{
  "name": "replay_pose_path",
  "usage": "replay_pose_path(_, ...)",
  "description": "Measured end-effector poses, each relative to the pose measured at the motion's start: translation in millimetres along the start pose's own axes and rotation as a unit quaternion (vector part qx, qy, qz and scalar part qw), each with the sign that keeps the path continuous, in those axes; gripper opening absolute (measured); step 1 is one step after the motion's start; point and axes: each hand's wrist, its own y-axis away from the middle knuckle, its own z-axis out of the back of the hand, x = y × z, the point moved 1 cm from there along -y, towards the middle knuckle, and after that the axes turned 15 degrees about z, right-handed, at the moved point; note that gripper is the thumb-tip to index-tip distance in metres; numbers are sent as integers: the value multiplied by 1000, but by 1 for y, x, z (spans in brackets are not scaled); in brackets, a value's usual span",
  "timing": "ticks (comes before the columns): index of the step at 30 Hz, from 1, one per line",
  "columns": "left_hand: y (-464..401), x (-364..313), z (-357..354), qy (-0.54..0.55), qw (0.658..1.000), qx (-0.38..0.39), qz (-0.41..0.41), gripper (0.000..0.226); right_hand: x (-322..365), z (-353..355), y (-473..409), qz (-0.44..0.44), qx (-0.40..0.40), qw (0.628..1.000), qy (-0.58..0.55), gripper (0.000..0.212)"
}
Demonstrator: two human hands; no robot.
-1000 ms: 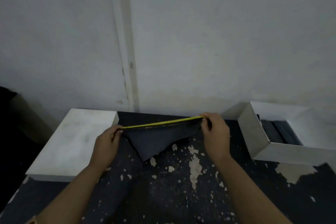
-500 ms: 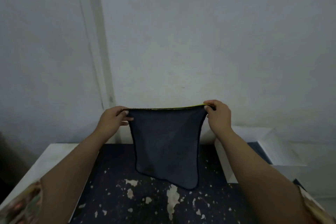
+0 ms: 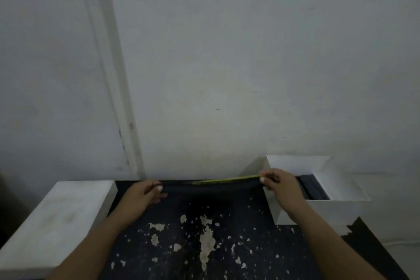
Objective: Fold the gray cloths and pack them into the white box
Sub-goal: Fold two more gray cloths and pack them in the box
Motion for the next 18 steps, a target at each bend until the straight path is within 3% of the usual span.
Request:
replay_pose_path(5, 17, 112, -24, -67, 987, 31, 140, 16, -66, -39, 85, -138, 43, 989, -21, 13)
replay_pose_path(9, 37, 165, -32, -60, 970, 34, 233, 12, -95, -58, 138, -246, 90, 964, -51, 17)
replay_pose_path(18, 62, 190, -39, -104, 963, 1, 247, 14, -112, -58, 171, -303, 113, 945, -47, 8)
